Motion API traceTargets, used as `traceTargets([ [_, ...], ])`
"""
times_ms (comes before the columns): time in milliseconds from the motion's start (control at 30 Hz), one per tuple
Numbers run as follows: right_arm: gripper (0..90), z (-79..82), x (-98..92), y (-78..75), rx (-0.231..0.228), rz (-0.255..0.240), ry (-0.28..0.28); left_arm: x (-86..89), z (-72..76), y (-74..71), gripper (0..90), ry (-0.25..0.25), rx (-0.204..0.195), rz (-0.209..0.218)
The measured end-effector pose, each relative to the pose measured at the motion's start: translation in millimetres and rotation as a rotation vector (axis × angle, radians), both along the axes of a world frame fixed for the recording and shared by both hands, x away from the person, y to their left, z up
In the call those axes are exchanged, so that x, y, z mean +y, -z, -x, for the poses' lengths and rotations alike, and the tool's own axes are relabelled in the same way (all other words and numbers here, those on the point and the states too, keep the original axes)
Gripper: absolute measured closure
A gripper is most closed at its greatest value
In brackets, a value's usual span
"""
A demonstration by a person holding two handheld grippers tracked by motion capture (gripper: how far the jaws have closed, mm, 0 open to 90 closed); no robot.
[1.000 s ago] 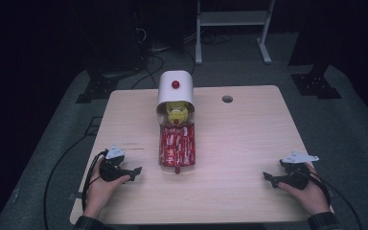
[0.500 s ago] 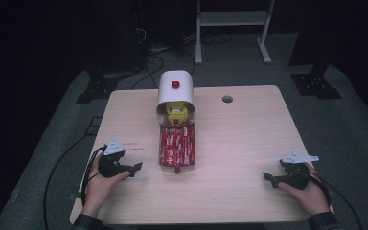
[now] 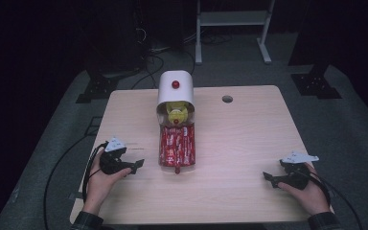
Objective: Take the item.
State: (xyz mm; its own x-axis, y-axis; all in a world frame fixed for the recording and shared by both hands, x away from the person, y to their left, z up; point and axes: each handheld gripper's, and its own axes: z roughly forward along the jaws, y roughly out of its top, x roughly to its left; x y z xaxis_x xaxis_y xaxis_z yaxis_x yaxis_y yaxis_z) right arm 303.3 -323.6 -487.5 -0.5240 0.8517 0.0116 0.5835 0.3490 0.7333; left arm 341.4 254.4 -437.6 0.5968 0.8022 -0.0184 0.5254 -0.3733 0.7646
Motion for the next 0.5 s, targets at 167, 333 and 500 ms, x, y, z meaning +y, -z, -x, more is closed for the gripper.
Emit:
traceTargets([
  [167, 11.7, 0.0, 0.0, 0.0, 0.000, 0.000, 0.000, -3.4, -1.8, -6.1, 9.2, 0.003, -0.001, 0.013],
  [333, 11.7, 0.0, 0.0, 0.0, 0.000, 0.001, 0.000, -7.3, -3.4, -11.2, 9.4, 0.010, -0.010, 0.024],
  [500, 11.7, 0.0, 0.0, 0.0, 0.000, 0.000, 0.000, -10.7, -3.8, -14.7, 9.4, 0.018, -0.013, 0.028],
])
